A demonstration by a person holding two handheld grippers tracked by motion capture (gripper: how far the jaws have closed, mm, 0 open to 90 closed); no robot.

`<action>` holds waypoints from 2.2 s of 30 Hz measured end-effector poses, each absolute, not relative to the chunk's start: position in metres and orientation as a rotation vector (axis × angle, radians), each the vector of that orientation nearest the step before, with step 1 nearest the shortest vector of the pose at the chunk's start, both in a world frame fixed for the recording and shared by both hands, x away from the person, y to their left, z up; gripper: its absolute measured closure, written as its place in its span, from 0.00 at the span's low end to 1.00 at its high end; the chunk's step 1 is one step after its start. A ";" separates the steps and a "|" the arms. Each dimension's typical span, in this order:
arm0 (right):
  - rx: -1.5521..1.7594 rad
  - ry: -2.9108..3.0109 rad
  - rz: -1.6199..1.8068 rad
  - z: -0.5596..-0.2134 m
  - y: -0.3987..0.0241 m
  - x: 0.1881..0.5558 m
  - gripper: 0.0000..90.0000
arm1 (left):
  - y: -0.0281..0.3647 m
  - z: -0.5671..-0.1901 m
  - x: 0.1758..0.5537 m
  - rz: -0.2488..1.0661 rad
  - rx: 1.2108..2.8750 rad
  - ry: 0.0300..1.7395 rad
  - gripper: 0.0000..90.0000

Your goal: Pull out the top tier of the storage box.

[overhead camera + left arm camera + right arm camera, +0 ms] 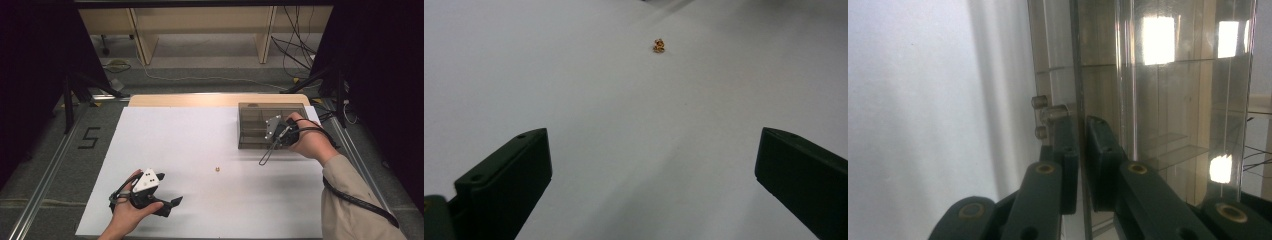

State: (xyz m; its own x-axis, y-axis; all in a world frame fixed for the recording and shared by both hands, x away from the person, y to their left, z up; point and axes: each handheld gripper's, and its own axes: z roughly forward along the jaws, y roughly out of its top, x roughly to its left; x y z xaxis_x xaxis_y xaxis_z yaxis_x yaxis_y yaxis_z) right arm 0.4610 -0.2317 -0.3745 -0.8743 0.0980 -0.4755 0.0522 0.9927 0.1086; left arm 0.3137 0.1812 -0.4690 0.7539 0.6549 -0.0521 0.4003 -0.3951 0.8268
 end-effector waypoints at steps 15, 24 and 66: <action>0.076 2.687 0.081 -0.371 -0.228 0.466 0.95 | 0.181 -0.469 0.314 0.352 2.037 0.794 0.02; 0.069 2.701 0.078 -0.371 -0.228 0.467 0.96 | 0.181 -0.469 0.314 0.354 2.038 0.791 0.02; 0.040 2.717 0.087 -0.370 -0.230 0.452 0.97 | 0.181 -0.469 0.314 0.360 2.042 0.793 0.02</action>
